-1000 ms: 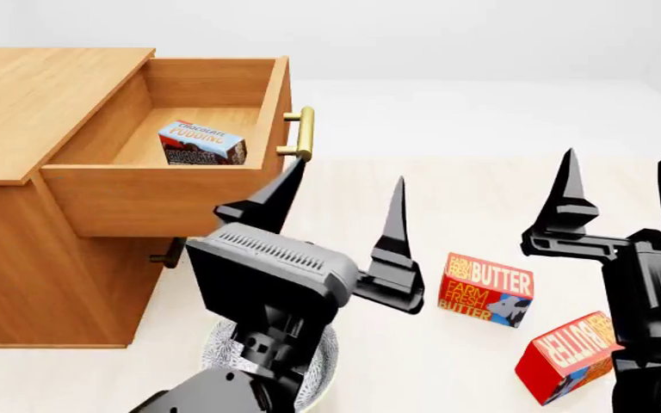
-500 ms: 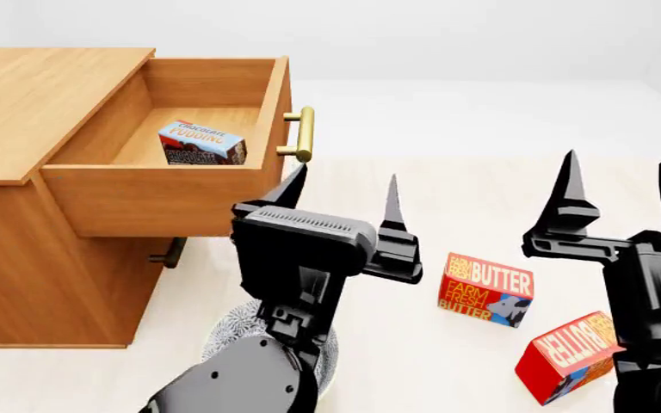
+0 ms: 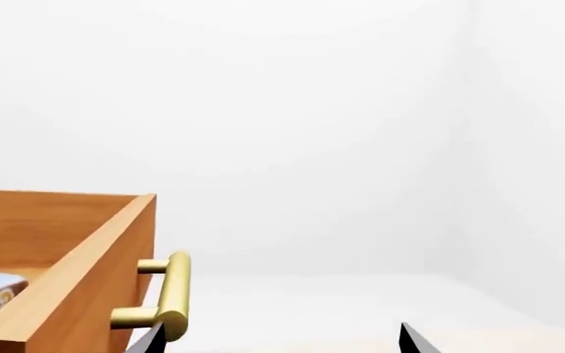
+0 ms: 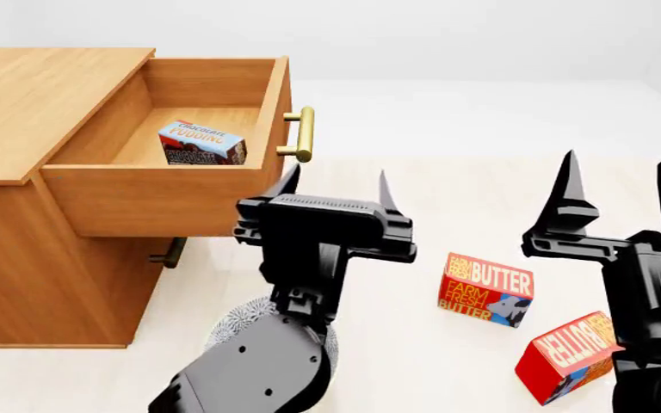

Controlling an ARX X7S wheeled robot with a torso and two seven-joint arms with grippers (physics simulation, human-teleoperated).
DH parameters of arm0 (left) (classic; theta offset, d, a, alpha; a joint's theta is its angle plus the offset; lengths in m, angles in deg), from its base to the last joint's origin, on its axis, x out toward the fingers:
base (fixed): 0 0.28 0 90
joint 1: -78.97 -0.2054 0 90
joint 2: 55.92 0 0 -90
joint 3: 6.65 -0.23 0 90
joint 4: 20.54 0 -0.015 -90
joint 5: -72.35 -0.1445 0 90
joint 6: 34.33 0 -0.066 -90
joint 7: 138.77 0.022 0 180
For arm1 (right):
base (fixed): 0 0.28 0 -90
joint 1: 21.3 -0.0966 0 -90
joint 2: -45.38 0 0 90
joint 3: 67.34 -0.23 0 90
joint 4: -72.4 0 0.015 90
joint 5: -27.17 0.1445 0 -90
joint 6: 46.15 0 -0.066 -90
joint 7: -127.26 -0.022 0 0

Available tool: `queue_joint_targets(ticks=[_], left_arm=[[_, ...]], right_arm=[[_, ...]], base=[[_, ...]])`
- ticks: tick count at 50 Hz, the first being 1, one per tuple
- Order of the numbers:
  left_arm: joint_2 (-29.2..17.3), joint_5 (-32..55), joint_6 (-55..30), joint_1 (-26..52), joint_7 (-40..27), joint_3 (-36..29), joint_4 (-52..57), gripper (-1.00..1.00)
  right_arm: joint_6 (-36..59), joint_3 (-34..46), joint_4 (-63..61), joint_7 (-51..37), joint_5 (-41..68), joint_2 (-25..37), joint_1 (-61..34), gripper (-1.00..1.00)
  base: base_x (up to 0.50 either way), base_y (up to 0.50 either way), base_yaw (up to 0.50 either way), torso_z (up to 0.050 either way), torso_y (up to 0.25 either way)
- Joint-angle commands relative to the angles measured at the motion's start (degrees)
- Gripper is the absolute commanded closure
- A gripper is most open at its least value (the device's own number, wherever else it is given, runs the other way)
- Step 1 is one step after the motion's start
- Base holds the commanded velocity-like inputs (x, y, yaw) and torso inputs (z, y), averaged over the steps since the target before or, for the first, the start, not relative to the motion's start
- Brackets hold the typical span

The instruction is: Put the chocolate pudding in the top drawer of the cabinet and close it.

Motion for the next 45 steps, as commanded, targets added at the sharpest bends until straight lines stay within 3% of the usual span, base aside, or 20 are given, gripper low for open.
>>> queue_joint_targets(ticks=[1,45], left_arm=[[1.1,-1.2,-0.8,0.8,-2.8,0.4,-2.8,-1.0],[2.9,-2.7,-4.3,2.2,-11.1,0.8,-6.5,-1.0]], right_arm=[[0.0,-0.3,0.1,0.1,0.1,-0.1,0.2,-1.0],[0.0,-1.0,0.4,0.1,-0.7,-0.2,1.4,-1.0]], base=[[0.0,0.0,0.0,0.0,0.0],[0.0,0.0,0.0,0.0,0.0]])
